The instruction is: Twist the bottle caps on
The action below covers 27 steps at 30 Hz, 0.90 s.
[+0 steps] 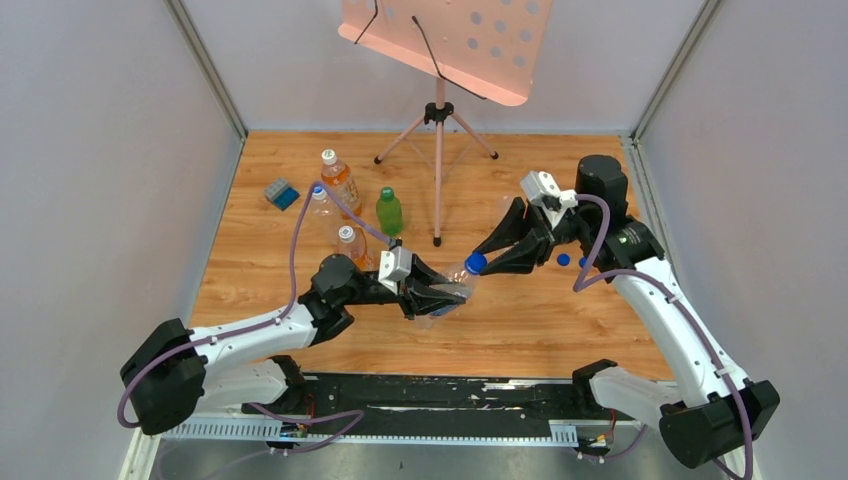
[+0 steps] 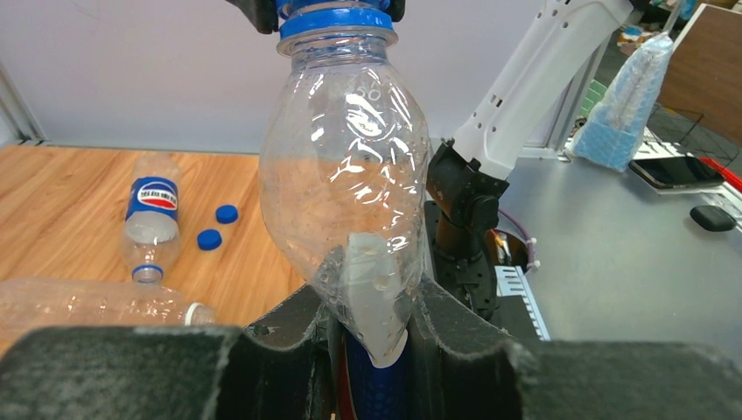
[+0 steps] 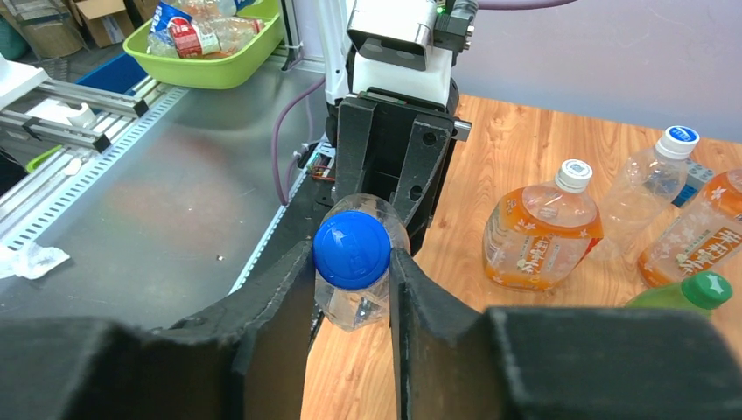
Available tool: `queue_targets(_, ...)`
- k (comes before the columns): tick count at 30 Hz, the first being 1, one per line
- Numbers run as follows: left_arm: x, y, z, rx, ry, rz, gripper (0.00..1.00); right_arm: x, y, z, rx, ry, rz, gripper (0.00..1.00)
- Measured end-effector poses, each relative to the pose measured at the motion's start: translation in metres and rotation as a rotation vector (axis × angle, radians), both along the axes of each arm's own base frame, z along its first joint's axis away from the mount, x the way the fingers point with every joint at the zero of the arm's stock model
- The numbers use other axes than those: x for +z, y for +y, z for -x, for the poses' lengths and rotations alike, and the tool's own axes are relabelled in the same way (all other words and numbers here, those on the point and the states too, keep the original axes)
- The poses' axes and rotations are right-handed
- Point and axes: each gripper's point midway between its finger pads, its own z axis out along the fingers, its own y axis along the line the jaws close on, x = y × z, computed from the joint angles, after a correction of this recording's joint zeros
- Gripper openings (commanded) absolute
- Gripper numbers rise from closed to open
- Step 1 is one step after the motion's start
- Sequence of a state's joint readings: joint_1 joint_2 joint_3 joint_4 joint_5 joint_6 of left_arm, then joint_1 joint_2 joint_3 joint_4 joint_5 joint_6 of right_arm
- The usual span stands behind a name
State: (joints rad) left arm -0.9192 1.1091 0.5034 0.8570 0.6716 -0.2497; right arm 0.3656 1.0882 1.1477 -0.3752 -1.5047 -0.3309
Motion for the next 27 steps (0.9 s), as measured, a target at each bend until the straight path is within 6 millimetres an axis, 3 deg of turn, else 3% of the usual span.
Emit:
queue_targets(2,-0.001,0.000,-0.001,0.002,0.001,-0.002,0.00,0.000,0.000,0.000,0.000,0.003,0.001,0.19)
queue_targets(8,-0.001,0.000,-0.012,0.063,-0.003,-0.017,0.00,-0.002,0.002,-0.008,-0.055,0.025,0.022,0.15)
queue_targets(17,-0.014,0.006,-0.055,0.417,-0.157,-0.107,0.00,-0.017,0.010,-0.043,-0.371,0.196,0.114,0.06)
queue_targets(23,-0.034,0.011,-0.092,0.771,-0.373,-0.279,0.00,-0.038,0.012,-0.072,-0.681,0.466,0.138,0.15)
queue_targets(27,-0.049,0.013,-0.107,0.954,-0.494,-0.390,0.00,-0.054,0.010,-0.088,-0.856,0.584,0.130,0.39)
